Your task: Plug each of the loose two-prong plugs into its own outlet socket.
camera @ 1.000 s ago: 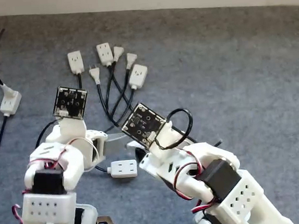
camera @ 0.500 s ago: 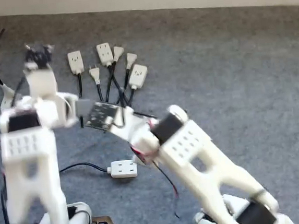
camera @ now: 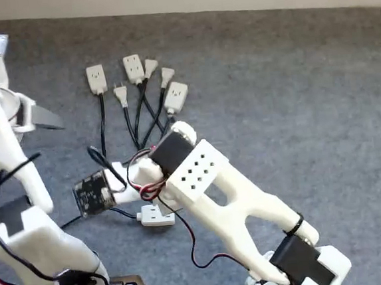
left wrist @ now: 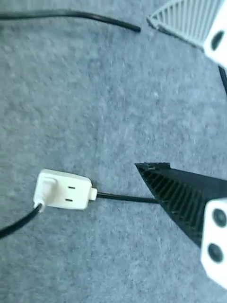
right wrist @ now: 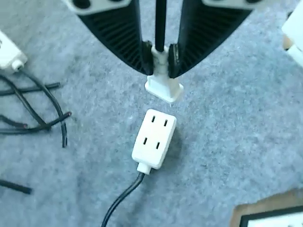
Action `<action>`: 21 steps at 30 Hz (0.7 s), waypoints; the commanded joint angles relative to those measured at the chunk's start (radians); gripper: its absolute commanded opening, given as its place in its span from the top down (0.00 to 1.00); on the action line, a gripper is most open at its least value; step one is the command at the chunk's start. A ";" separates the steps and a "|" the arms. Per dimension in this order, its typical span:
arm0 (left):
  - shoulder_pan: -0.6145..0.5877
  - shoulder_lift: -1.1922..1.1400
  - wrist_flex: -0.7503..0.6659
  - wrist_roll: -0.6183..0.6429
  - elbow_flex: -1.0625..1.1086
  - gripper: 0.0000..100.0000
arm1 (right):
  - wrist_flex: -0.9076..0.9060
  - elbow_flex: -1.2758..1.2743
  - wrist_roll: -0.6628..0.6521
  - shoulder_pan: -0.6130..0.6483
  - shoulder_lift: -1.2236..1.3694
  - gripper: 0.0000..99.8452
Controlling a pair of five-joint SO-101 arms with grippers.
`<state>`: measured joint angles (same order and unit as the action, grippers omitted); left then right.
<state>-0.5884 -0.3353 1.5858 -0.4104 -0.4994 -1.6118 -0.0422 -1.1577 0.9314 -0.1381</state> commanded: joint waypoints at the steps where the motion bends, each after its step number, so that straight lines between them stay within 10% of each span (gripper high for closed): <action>1: -0.039 -0.085 0.081 -0.060 -0.202 0.60 | 0.139 -0.094 -0.064 0.021 -0.044 0.99; 21: -0.031 -0.171 0.124 -0.072 -0.306 0.60 | 0.355 -0.341 -0.126 -0.024 -0.114 0.99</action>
<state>-0.6222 -0.5148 1.7024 -0.4749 -0.7695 -1.2743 -0.3844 -1.2651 0.9252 -0.2117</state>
